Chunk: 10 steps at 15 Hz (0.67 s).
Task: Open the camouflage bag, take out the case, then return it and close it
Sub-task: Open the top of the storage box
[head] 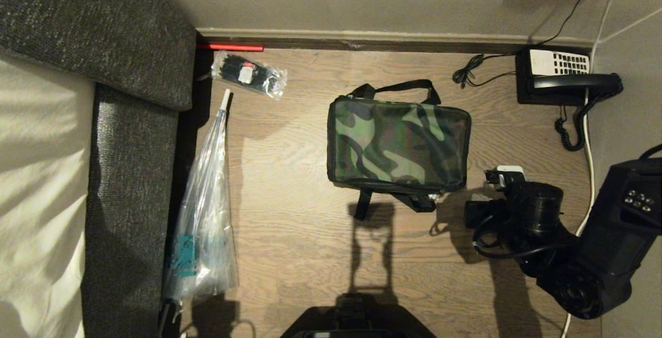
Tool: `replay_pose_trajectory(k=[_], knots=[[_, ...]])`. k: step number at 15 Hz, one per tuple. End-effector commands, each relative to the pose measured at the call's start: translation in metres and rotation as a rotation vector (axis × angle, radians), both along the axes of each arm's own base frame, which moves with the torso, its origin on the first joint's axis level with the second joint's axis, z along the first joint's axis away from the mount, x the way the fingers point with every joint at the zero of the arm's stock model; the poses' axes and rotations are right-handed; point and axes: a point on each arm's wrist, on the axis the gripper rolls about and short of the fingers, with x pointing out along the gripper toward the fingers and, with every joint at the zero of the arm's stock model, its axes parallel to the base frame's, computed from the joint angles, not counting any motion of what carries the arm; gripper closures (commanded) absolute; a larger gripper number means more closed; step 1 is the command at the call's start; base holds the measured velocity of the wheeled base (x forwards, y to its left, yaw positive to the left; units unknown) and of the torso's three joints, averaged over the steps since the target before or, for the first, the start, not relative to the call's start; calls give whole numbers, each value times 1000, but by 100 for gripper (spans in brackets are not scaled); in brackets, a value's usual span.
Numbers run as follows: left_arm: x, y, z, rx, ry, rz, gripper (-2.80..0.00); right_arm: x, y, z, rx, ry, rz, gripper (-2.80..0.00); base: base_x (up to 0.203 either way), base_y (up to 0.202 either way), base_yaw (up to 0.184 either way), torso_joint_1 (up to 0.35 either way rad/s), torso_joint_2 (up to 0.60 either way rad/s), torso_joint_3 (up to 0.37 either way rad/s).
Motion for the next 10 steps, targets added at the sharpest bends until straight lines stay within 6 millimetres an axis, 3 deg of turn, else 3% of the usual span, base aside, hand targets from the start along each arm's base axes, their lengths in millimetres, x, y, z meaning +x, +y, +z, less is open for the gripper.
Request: replay_pose_trajectory(k=[1,6,10], knots=[[0,0,0,0,0,0,0,1,-7,2,3,-5,-7,0,0,0,0,0,0,0],[0,0,0,0,0,0,0,3,-8,10,24,-37,21,0,0,0,0,0,0,0],[0,0,0,0,0,0,0,-3,18,6,61,-15,148,0,0,0,0,0,0,0]])
